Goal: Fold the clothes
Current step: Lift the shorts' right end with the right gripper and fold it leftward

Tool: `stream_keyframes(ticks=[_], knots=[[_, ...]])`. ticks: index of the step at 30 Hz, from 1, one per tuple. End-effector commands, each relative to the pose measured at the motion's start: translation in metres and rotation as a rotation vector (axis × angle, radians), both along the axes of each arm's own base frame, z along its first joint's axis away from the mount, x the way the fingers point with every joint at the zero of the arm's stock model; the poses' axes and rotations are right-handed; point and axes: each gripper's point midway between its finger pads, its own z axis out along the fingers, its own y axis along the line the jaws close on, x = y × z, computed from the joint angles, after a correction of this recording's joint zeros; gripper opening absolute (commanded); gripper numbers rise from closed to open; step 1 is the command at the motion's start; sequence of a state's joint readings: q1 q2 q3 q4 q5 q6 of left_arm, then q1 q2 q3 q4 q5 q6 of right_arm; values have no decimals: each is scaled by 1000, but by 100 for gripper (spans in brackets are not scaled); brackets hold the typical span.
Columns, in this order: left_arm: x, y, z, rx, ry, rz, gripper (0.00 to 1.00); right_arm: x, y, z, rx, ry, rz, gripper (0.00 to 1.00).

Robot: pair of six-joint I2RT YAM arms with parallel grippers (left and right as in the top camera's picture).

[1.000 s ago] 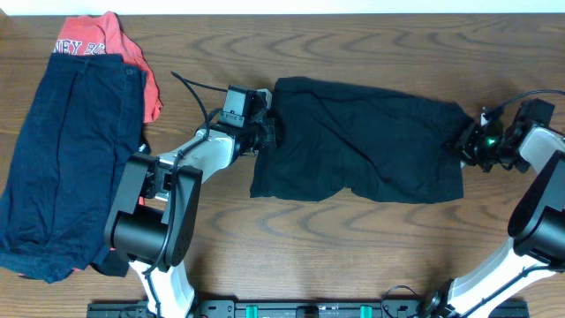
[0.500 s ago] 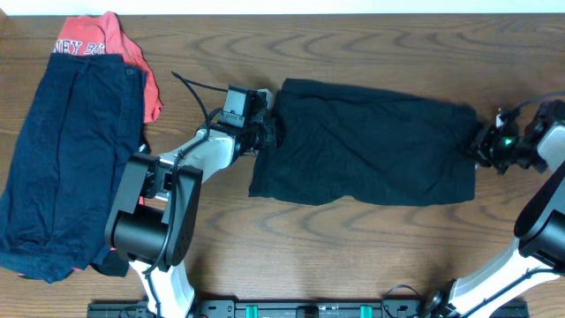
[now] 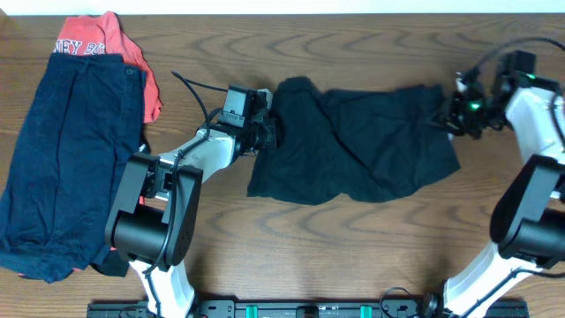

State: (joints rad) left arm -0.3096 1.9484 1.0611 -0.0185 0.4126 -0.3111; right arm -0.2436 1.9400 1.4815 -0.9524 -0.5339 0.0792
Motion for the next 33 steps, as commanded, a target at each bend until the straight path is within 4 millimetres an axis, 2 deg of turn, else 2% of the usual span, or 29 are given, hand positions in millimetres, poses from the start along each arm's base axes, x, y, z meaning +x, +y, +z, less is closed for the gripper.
stream_keyframes(ticks=[1,5,10,14,19,24,29,33], knots=[[-7,2,-20,19,55,3,39,8,25,46,-43,-103,38,1],[-8,2,-20,20,57,3,40,10,34,79,-113,-176,33,1],[-8,2,-20,20,57,3,39,5,25,122,-148,-264,-2,1],[-8,2,-20,20,57,3,39,2,19,143,-196,-312,-20,1],[-8,2,-20,20,57,3,39,1,14,155,-228,-334,-21,1],[-8,2,-20,20,56,3,39,1,25,155,-223,-338,4,1],[-8,2,-20,20,56,3,39,3,50,157,-212,-359,59,1],[-8,2,-20,20,56,3,39,1,85,159,-194,-376,129,1]])
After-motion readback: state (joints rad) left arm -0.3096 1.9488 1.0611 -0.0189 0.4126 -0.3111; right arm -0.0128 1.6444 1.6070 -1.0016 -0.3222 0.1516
